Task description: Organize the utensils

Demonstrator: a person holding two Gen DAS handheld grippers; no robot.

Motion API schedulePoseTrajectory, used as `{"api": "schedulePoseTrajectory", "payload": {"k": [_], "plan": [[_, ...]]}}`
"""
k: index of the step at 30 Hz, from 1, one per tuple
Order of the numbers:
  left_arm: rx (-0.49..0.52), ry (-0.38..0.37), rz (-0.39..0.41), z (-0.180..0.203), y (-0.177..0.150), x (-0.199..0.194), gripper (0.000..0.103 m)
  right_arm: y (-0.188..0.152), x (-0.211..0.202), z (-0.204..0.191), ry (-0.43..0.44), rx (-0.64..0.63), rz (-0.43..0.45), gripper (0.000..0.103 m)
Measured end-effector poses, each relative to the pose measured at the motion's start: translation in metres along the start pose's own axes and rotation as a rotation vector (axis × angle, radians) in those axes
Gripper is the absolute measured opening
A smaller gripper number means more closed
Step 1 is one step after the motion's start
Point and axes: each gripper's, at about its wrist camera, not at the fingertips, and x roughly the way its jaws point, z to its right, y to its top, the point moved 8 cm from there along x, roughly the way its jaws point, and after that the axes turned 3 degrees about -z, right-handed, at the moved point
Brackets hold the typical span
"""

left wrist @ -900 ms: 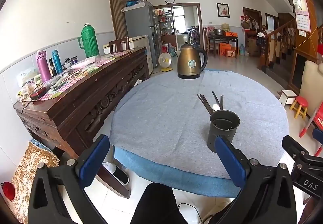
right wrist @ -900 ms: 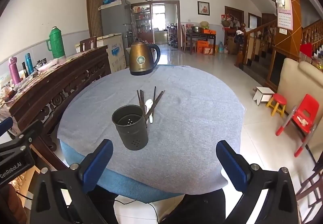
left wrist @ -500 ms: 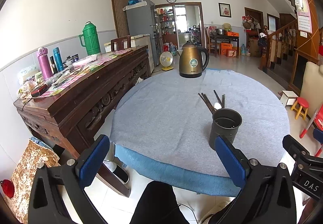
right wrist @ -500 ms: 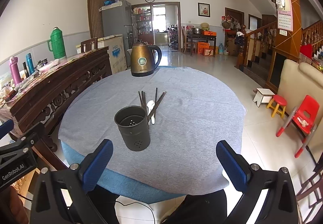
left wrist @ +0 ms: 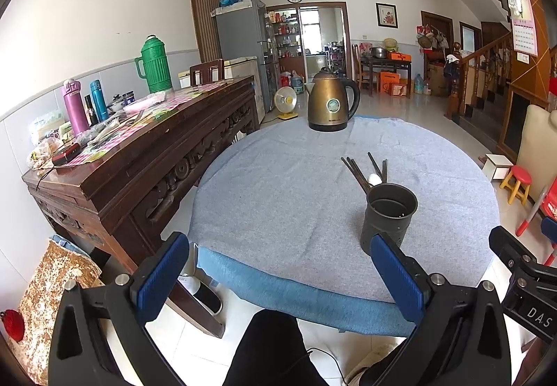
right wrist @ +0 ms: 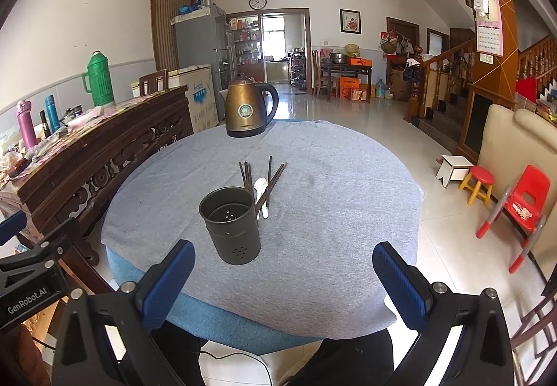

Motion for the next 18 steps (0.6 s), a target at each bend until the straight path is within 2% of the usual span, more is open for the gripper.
{"api": "schedulePoseTrajectory", "payload": {"k": [18], "plan": [[0.006,-0.007,-0.002,0.0010,-0.0006,0.0009,0.103,-0.0009,-0.0019,-0.0038,0.005,0.001,-0.017,0.103]]}}
